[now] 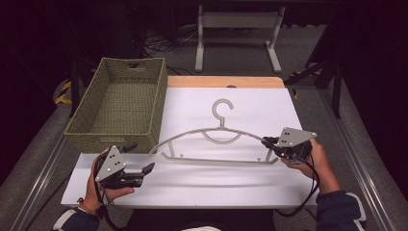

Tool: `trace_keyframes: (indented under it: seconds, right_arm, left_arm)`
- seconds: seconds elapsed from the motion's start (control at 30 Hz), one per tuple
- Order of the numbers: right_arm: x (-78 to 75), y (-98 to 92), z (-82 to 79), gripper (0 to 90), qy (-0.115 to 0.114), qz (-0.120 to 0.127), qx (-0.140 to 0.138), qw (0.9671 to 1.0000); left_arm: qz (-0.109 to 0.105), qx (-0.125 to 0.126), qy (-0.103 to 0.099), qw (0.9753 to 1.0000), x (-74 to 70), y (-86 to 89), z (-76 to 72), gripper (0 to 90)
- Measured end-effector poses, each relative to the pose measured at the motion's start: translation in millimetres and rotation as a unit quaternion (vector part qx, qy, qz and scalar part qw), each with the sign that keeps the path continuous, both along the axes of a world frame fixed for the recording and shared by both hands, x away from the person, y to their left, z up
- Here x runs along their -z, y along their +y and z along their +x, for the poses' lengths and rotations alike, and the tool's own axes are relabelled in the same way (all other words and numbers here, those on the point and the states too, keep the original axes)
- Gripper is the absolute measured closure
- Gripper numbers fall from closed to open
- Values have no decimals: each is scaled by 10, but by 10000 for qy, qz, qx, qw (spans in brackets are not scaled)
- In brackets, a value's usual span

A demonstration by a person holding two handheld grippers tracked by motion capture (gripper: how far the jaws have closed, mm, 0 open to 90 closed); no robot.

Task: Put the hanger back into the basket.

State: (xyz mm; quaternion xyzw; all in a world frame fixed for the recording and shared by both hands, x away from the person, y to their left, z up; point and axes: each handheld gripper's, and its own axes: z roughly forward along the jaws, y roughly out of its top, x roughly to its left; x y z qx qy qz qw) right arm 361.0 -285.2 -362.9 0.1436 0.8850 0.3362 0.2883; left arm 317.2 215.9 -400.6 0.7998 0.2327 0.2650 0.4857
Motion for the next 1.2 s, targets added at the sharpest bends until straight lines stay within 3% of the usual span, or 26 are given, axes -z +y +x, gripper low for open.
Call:
trace_keyframes:
  seconds: [0.2,0.23,0.33,0.4,0.5,0.7,0.77,0.8,0.97,1.2]
  right_arm:
    - [42,217,-74,832,-41,-255,-194,9995]
    - [61,252,-74,832,-14,-276,-231,9994]
    - [132,380,-70,832,48,-338,-363,9988]
    - [161,469,-76,832,44,-411,-437,9982]
    - [172,549,-83,831,36,-431,-486,9979]
    - [173,789,-118,831,-7,-475,-639,9968]
    - [177,846,-125,831,1,-511,-672,9964]
    - [177,846,-125,831,1,-511,-672,9964]
    - [171,968,-145,830,-29,-578,-768,9954]
    - [147,1074,-142,829,-40,-607,-867,9944]
  left_arm:
    - [220,-19,162,9996,50,-1,45,196]
    - [403,-17,144,9991,58,-9,61,196]
    - [560,23,151,9983,91,-70,68,255]
    - [811,-60,161,9966,97,-138,90,282]
    - [909,-43,200,9957,94,-182,123,305]
    - [1357,-89,398,9899,117,-312,209,377]
    - [1410,-139,437,9889,129,-345,217,390]
    - [1410,-139,437,9889,129,-345,217,397]
    - [1688,-169,459,9844,159,-464,241,432]
    - [1991,-42,473,9788,190,-542,289,576]
